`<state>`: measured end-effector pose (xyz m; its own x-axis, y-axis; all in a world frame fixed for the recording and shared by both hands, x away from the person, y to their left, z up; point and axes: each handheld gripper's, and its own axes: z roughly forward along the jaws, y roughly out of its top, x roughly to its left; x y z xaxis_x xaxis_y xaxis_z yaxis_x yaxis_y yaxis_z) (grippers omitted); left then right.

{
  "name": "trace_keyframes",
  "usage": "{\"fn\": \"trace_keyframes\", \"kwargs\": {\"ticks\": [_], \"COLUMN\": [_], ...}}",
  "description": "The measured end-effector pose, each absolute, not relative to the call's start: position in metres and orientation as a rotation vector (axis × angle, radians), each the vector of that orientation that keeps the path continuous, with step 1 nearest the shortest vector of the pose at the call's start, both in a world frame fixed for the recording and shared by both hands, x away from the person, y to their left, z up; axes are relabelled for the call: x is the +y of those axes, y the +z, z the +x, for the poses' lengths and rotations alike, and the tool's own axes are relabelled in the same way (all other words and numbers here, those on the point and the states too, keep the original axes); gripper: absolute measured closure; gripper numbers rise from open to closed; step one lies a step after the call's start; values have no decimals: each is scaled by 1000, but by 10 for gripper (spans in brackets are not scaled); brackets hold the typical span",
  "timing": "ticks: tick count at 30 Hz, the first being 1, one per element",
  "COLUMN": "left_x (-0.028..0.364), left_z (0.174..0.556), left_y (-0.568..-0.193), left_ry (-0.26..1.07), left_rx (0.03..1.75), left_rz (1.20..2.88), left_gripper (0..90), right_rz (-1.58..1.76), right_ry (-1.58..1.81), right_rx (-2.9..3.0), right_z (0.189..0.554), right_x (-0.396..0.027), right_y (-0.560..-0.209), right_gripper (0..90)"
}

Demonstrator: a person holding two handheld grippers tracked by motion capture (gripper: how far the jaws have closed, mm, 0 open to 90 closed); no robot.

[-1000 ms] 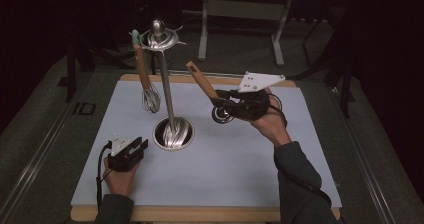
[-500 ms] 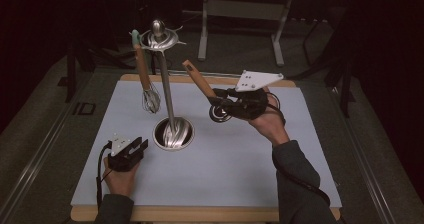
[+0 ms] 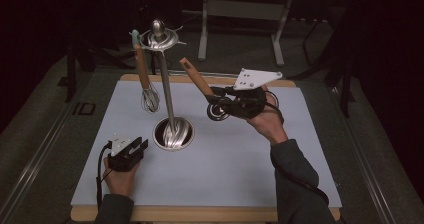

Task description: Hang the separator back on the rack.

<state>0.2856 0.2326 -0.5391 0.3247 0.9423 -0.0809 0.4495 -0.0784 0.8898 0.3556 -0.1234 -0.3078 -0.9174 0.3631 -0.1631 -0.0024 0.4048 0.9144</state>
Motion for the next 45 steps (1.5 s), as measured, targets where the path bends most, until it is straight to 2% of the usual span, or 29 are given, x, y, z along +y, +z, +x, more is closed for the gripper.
{"fn": "trace_keyframes", "kwargs": {"ticks": [45], "left_x": [233], "left_z": [285], "left_y": [-539], "left_ry": [683], "left_rx": [1265], "left_rz": [1686], "left_gripper": [693], "right_rz": [225], "right_ry": [1550], "right_rx": [2298], "right_z": [350], "right_x": [-97], "right_y": [-282], "right_gripper": [711]}}
